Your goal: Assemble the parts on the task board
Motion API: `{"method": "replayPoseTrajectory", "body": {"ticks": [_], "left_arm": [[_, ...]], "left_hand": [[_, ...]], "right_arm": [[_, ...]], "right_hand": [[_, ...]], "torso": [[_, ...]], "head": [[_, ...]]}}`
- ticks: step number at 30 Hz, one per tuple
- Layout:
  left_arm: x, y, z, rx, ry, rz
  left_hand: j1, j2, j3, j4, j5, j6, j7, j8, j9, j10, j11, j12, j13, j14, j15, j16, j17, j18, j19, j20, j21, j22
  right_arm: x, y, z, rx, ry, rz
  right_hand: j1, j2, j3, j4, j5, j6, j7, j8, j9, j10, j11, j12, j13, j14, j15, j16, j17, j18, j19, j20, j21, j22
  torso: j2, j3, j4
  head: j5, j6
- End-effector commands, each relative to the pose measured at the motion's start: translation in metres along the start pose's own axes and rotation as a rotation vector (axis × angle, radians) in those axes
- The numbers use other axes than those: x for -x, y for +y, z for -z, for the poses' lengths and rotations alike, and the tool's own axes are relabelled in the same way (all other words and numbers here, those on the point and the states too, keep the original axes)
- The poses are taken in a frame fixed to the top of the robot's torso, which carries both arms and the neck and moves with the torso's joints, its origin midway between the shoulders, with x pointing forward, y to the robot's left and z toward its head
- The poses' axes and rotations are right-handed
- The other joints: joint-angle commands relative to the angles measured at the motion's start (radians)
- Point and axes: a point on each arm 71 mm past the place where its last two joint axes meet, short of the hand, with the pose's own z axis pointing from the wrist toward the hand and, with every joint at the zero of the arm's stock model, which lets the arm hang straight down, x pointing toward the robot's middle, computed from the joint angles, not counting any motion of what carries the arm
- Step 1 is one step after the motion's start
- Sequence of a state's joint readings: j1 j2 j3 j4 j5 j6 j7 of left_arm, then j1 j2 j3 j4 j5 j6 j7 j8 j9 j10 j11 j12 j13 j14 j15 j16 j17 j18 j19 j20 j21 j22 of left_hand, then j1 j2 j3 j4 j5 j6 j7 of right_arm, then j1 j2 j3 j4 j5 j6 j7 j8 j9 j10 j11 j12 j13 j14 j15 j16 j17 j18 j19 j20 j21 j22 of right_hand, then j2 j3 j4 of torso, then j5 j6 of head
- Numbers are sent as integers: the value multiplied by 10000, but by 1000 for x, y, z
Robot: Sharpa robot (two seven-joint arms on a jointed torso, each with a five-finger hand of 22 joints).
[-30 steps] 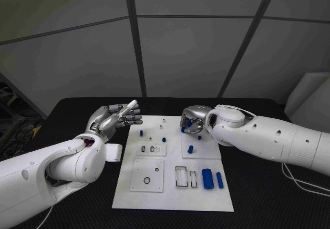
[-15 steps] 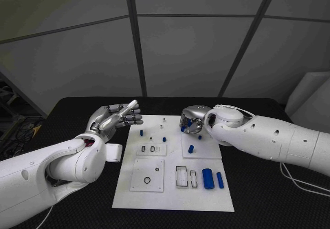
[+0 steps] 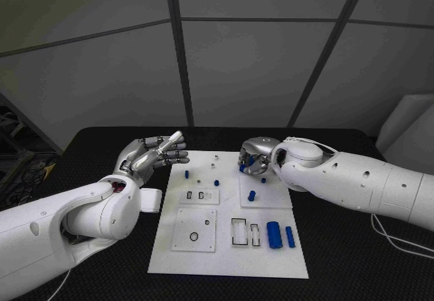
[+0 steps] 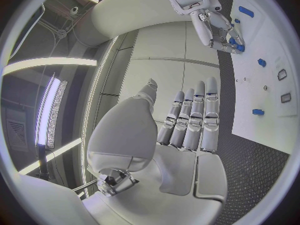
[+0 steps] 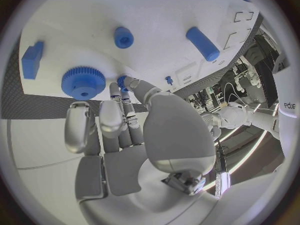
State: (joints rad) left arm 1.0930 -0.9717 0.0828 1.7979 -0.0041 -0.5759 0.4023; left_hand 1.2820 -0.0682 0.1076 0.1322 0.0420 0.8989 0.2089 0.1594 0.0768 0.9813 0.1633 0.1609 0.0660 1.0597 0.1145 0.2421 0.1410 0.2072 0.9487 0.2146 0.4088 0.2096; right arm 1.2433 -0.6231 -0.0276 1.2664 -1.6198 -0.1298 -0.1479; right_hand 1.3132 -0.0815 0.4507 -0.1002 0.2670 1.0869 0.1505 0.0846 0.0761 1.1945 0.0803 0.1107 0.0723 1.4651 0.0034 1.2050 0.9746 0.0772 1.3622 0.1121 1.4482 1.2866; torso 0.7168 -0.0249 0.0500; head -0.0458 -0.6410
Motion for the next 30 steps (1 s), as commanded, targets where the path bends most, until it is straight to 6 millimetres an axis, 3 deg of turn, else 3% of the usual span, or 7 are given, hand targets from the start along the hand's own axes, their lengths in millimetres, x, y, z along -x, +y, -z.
{"method": "replayPoseTrajectory", "body": {"ticks": [1,8,13,23,30], "left_arm": [[0,-2,0,-91,130,-34],[1,-1,-1,-59,93,-51],[2,-1,-1,-52,82,-56],[0,-1,-2,-35,122,-40],[-1,-2,-2,-36,153,-29]], "left_hand": [[-24,104,-62,-30,45,15,88,-51,-21,-44,58,-60,-10,-2,37,-54,15,-292,63,23,61,18],[-24,104,-62,-30,45,15,88,-51,-21,-44,58,-60,-10,-2,37,-54,15,-292,63,23,61,18],[-20,112,-64,-35,45,15,90,-55,-23,-48,60,-68,-10,0,37,-58,17,-293,65,23,62,19],[-13,120,-66,-44,45,15,92,-61,-25,-51,61,-76,-10,-3,40,-65,17,-294,65,23,62,19],[-13,120,-66,-44,45,15,92,-61,-25,-51,61,-76,-10,-3,40,-65,17,-294,65,23,62,19]], "right_arm": [[9,-2,3,-36,-1139,-157],[17,1,6,-7,-2100,-385],[26,5,2,-6,-2515,-413],[32,24,-21,93,-2831,-437],[32,36,-34,208,-2753,-467]], "right_hand": [[87,65,35,55,-44,170,-34,93,69,156,-29,55,29,225,-64,68,10,-178,127,-16,72,93],[92,70,35,85,-76,249,-52,124,90,233,-50,59,41,217,-82,87,2,-190,164,-37,103,152],[92,76,38,92,-77,258,-53,127,92,238,-52,56,41,218,-84,98,14,-193,172,-39,109,165],[85,71,38,105,-73,262,-49,125,93,236,-49,44,39,217,-86,106,17,-197,186,-43,119,187],[68,57,36,128,-63,250,-40,112,91,221,-42,19,33,216,-84,119,21,-198,187,-47,123,192]], "torso": [[-1,-1,-7],[8,-2,3],[15,-23,34],[61,-24,40],[106,-47,95]], "head": [[8,27],[61,106],[67,138],[120,194],[64,189]]}}
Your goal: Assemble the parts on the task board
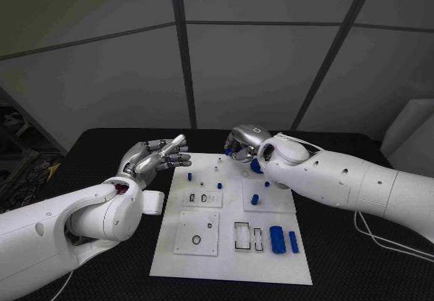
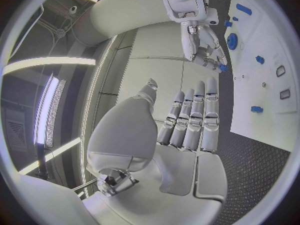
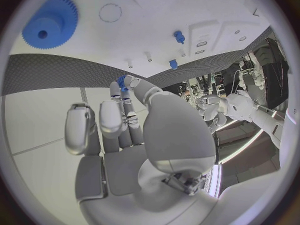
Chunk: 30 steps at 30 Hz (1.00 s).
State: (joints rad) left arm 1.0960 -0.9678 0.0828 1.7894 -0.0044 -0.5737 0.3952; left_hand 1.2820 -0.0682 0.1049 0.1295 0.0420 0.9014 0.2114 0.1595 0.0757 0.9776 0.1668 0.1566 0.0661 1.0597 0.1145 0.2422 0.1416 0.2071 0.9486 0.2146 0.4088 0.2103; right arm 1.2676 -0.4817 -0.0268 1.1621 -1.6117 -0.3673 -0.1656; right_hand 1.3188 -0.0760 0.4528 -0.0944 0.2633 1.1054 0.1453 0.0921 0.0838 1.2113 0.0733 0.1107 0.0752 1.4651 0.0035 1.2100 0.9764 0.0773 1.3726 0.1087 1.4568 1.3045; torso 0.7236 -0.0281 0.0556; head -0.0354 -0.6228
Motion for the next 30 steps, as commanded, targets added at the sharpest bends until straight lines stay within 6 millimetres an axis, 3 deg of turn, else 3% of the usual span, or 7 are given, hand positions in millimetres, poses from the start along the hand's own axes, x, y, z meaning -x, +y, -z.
{"method": "replayPoseTrajectory", "body": {"ticks": [1,8,30], "left_arm": [[-2,-2,-1,-79,176,-12],[-3,-2,-1,-92,201,-5],[-3,-4,-2,-118,207,-12]], "left_hand": [[-12,120,-38,-16,45,-10,67,-61,-14,-15,26,-33,-11,-3,40,-65,11,-292,65,23,63,12],[-12,120,-38,-16,45,-10,67,-61,-14,-15,26,-33,-11,-3,40,-65,11,-292,65,23,63,12],[3,132,-45,-36,44,-6,69,-70,-18,-15,29,-47,-10,-7,43,-80,13,-294,64,24,62,13]], "right_arm": [[1,3,-5,25,-121,-71],[-4,9,-11,98,269,-38],[-11,11,-16,-254,1076,150]], "right_hand": [[10,0,15,71,-26,63,12,36,14,50,29,17,4,216,-83,70,4,-200,83,-13,37,13],[-5,-21,12,94,-41,41,17,16,10,23,38,-18,-5,214,-78,84,4,-200,80,-14,40,14],[-47,-45,1,150,-76,6,22,-17,4,-7,51,-68,-14,209,-66,109,8,-201,76,-9,44,19]], "torso": [[52,-25,52],[121,-69,100],[148,-69,83]], "head": [[-53,11],[-94,39],[-61,-41]]}}
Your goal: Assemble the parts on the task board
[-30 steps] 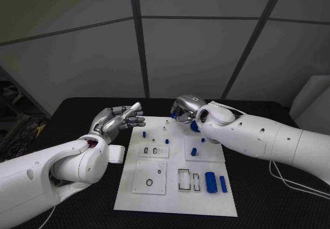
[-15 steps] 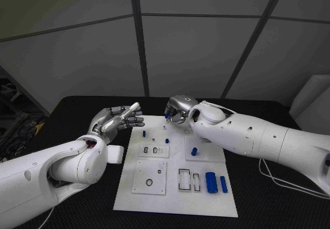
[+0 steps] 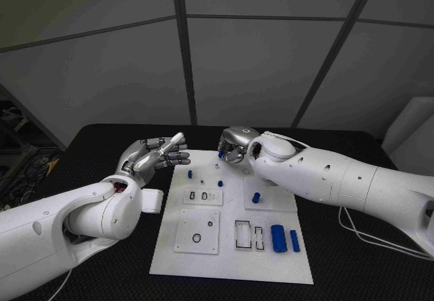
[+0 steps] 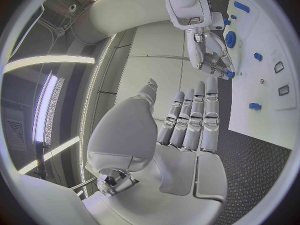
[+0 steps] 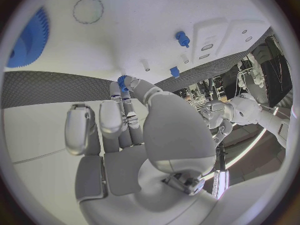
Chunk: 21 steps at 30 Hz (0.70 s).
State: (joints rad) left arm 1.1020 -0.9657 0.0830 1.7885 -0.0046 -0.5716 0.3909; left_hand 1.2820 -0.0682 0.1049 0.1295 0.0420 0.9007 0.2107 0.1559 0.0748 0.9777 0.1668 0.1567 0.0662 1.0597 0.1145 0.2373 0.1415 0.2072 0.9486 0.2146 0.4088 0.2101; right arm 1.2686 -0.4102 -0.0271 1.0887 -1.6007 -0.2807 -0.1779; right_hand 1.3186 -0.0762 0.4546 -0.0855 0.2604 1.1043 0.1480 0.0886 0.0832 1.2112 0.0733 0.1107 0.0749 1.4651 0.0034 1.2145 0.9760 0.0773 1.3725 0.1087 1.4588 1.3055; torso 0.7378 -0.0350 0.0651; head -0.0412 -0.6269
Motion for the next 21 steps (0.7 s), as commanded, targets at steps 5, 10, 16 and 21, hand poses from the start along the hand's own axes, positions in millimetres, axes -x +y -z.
{"method": "replayPoseTrajectory", "body": {"ticks": [5,10,16,21], "left_arm": [[-2,-2,0,-100,176,-10],[-2,-2,0,-102,179,-10],[-2,-2,0,-104,187,-7],[-3,-2,0,-105,209,2]], "left_hand": [[3,132,-46,-36,44,1,76,-34,-9,-16,29,-47,-11,-6,43,-32,14,-295,63,24,62,14],[3,132,-46,-36,44,1,76,-34,-9,-16,29,-47,-11,-6,43,-32,14,-295,63,24,62,14],[3,132,-46,-36,44,1,76,-34,-9,-16,29,-47,-11,-6,43,-32,14,-295,63,24,62,14],[3,132,-46,-36,44,1,76,-34,-9,-16,29,-47,-11,-6,43,-32,14,-295,63,24,62,14]], "right_arm": [[-1,1,-1,-102,238,89],[0,1,-2,-143,154,90],[0,2,-3,-167,37,74],[1,2,-4,-235,-24,67]], "right_hand": [[-49,-47,-19,65,-48,12,-5,13,9,-10,51,-73,-12,208,-65,63,5,-200,70,-9,21,1],[-90,-97,-24,126,-62,-96,23,-64,-14,-108,84,-164,-33,182,-41,44,-66,-185,9,6,-7,-65],[-193,-295,-17,269,-166,-568,173,-277,-115,-587,250,-453,-95,72,95,-124,-402,-115,-267,105,-161,-403],[-197,-398,-5,339,-260,-875,223,-274,-153,-883,332,-482,-98,3,158,-243,-624,-62,-452,180,-277,-637]], "torso": [[15,-4,-3],[14,-10,-7],[24,-18,-7],[26,-18,-4]], "head": [[0,-10],[6,-6],[7,4],[18,11]]}}
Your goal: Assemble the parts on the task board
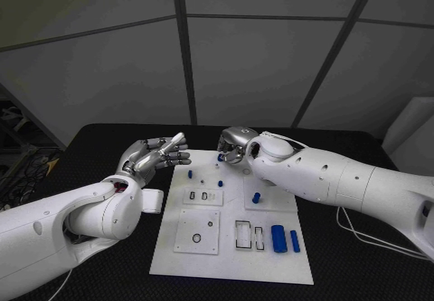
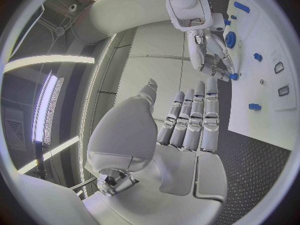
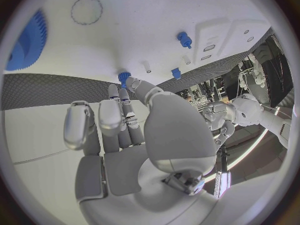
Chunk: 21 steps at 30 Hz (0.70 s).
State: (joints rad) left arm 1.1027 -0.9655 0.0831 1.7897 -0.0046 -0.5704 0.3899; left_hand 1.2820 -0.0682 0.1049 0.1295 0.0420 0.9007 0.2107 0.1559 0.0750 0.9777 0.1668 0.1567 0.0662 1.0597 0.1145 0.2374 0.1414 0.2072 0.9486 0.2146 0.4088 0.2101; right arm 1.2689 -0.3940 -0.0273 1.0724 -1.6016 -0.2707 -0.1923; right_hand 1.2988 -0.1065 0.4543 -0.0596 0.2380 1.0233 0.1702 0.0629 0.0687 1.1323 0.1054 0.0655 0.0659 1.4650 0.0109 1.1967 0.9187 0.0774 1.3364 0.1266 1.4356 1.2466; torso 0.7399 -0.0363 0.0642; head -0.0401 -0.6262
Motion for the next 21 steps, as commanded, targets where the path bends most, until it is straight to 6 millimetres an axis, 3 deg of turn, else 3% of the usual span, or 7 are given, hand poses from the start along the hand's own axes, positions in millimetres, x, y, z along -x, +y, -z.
{"method": "replayPoseTrajectory", "body": {"ticks": [1,14,21], "left_arm": [[-3,-2,0,-107,189,-5],[-2,-2,0,-98,180,-11],[1,-2,0,-100,140,-30]], "left_hand": [[3,132,-46,-36,44,2,76,-34,-11,-16,29,-47,-11,-7,43,-32,15,-295,64,24,62,15],[28,143,-60,-68,43,9,77,-47,-16,-12,31,-67,-9,-8,46,-53,19,-297,62,25,61,16],[28,143,-60,-68,43,9,77,-47,-16,-12,31,-67,-9,-8,46,-53,19,-297,62,25,61,16]], "right_arm": [[2,-1,-1,-111,-129,32],[3,-1,1,-93,-282,-4],[12,-12,16,20,-1061,-460]], "right_hand": [[7,-107,0,87,-42,-93,5,-15,-9,-128,20,-28,-8,-5,90,-82,-84,-55,-119,9,-62,-84],[38,-215,-12,136,-49,-341,8,-20,-19,-340,51,-7,1,-67,123,-209,-325,-16,-249,55,-153,-255],[35,-216,11,243,144,-276,12,48,24,-37,-3,179,66,-22,90,-94,-190,-41,-136,45,-99,-117]], "torso": [[5,-3,5],[9,0,-7],[-11,10,-22]], "head": [[5,6],[25,21],[44,46]]}}
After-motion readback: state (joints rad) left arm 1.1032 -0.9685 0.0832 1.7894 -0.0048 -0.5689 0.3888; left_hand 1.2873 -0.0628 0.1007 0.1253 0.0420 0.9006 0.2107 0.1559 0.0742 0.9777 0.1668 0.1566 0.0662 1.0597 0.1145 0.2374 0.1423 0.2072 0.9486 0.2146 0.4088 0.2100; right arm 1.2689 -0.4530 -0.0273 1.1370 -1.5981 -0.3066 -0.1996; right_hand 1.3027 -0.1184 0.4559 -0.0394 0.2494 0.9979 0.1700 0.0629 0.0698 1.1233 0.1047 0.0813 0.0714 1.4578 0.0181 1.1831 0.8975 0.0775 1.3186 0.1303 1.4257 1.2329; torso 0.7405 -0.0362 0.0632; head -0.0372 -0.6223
